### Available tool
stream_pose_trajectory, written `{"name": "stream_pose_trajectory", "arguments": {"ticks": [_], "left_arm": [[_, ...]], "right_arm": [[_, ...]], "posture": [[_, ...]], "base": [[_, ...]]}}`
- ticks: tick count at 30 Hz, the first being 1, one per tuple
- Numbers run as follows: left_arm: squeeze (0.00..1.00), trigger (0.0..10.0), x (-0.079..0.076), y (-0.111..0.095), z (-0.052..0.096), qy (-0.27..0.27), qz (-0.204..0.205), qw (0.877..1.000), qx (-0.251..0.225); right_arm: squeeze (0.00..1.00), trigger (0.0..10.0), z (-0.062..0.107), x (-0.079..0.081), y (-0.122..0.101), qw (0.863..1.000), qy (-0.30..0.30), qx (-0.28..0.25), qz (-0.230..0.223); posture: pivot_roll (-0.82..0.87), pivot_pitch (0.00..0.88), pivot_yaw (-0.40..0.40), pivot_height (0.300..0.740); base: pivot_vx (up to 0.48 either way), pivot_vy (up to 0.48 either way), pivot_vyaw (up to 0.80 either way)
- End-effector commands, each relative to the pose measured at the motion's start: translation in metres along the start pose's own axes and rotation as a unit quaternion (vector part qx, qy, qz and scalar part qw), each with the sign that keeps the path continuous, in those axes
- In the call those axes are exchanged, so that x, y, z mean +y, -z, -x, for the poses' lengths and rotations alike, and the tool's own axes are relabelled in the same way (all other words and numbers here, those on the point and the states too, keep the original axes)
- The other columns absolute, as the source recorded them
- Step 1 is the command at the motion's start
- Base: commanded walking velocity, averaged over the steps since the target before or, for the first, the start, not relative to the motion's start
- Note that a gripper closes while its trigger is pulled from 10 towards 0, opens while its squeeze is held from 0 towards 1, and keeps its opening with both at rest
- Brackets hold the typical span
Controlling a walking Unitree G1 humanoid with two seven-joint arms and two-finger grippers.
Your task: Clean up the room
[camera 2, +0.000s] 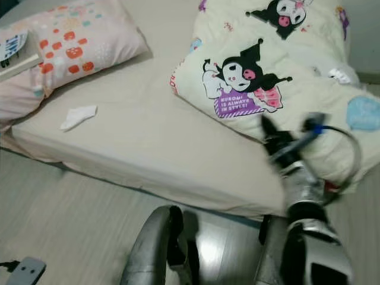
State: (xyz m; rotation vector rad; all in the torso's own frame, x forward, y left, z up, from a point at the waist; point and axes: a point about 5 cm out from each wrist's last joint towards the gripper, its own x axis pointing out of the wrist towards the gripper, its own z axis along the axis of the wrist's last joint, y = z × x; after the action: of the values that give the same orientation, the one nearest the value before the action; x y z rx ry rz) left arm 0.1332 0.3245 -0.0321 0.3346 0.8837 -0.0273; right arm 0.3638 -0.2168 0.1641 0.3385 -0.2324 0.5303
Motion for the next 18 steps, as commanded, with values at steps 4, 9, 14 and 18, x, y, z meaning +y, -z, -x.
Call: {"name": "stream_pose_trajectory", "arguments": {"ticks": [4, 9, 14, 18], "left_arm": [[0.00, 10.0, -0.009, 0.023, -0.003, -0.007, 0.012, 0.998, 0.055], [0.00, 10.0, -0.021, 0.028, -0.008, -0.003, 0.017, 0.998, 0.068], [0.00, 10.0, -0.023, 0.036, -0.006, -0.001, 0.013, 0.997, 0.078], [0.00, 10.0, -0.018, 0.043, -0.001, -0.005, 0.011, 0.996, 0.083]], "right_arm": [[0.00, 0.0, 0.001, 0.014, 0.021, 0.997, -0.015, 0.071, 0.035], [1.00, 10.0, 0.034, -0.044, -0.012, 0.963, 0.265, -0.045, 0.016], [1.00, 10.0, 0.090, -0.081, -0.025, 0.897, 0.436, -0.075, 0.017], [1.00, 10.0, 0.121, -0.094, -0.023, 0.858, 0.511, -0.054, 0.024]], "posture": [[0.06, 0.207, 0.148, 0.567], [0.04, 0.197, 0.148, 0.567], [0.06, 0.208, 0.152, 0.567], [0.08, 0.242, 0.157, 0.567]], "base": [[0.000, 0.000, 0.00], [0.000, 0.000, 0.00], [0.000, 0.000, 0.00], [0.000, 0.000, 0.00]]}}
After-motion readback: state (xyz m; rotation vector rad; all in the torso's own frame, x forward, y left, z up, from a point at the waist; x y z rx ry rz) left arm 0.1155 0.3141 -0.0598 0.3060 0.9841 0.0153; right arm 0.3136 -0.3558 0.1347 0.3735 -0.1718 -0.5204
